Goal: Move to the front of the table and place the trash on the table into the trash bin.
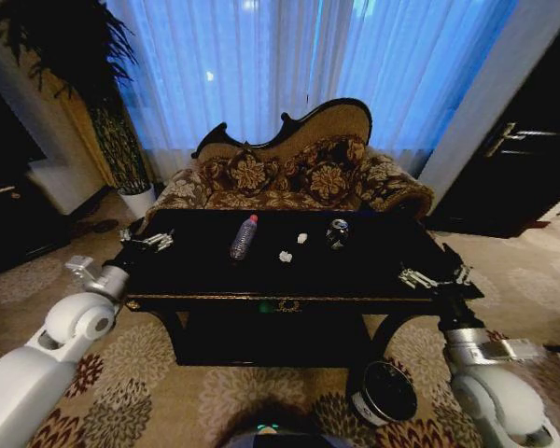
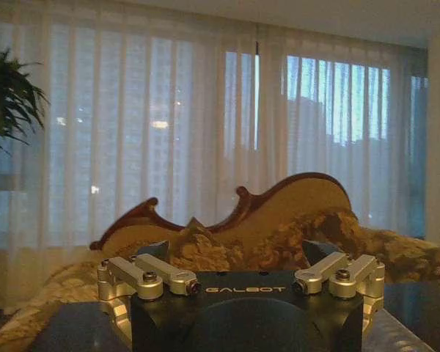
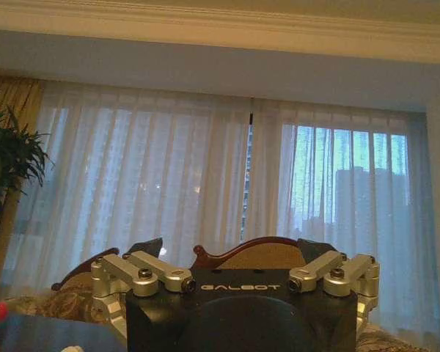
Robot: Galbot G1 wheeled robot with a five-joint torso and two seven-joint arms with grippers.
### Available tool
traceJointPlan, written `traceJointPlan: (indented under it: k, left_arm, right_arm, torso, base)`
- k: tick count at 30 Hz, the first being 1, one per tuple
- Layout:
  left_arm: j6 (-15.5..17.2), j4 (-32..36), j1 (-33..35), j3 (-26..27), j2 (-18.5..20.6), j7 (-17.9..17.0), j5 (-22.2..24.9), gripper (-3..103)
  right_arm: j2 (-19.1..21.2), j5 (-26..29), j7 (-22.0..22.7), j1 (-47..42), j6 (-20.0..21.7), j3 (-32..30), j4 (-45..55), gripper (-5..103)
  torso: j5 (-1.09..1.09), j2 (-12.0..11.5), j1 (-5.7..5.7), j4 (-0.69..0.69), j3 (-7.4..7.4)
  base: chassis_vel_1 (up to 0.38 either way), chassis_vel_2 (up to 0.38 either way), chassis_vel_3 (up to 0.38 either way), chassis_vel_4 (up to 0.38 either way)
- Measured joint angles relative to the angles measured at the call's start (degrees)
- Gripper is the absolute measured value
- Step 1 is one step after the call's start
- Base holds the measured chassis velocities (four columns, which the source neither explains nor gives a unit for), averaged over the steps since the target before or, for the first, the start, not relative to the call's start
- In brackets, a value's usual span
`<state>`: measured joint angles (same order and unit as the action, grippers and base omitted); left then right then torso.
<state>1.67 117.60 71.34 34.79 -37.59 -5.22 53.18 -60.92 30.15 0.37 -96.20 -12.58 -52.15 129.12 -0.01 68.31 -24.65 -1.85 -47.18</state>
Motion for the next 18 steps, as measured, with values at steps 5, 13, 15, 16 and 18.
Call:
traceJointPlan:
  k: [5, 13, 15, 16, 18]
  left_arm:
    - [-0.5, -2.1, -2.7, -3.3, 0.2, 0.9, -0.3, 100]
    - [-0.8, -7.4, -10.9, -9.9, 0.8, 1.6, 1.8, 100]
    - [-0.7, -7.9, -12.0, -11.1, 1.0, 1.7, 2.2, 100]
    - [-0.7, -8.3, -13.5, -12.7, 1.1, 1.7, 2.6, 100]
    - [-0.5, -8.4, -15.8, -15.0, 1.1, 1.7, 2.9, 100]
  right_arm:
    - [0.7, 0.2, 0.0, 0.3, 0.3, 0.4, -0.3, 100]
    - [0.8, 0.2, 0.1, 0.2, 0.5, 0.7, -0.7, 100]
    - [0.8, 0.2, 0.1, 0.2, 0.5, 0.8, -0.8, 100]
    - [0.7, 0.2, 0.1, 0.3, 0.5, 0.9, -0.9, 100]
    - [0.6, 0.1, 0.1, 0.3, 0.6, 0.9, -1.2, 100]
  torso:
    - [0.00, 0.0, 0.01, 0.00, 0.00]
    - [0.01, 0.0, 0.00, -0.01, 0.00]
    - [0.01, 0.0, 0.00, 0.00, 0.00]
    - [0.01, 0.0, 0.00, 0.00, 0.00]
    - [0.00, 0.0, 0.00, 0.00, 0.01]
  base:
    - [0.000, 0.000, 0.000, 0.000]
    - [0.000, 0.000, 0.000, 0.000]
    - [0.000, 0.000, 0.000, 0.000]
    - [0.000, 0.000, 0.000, 0.000]
    - [0.000, 0.000, 0.000, 0.000]
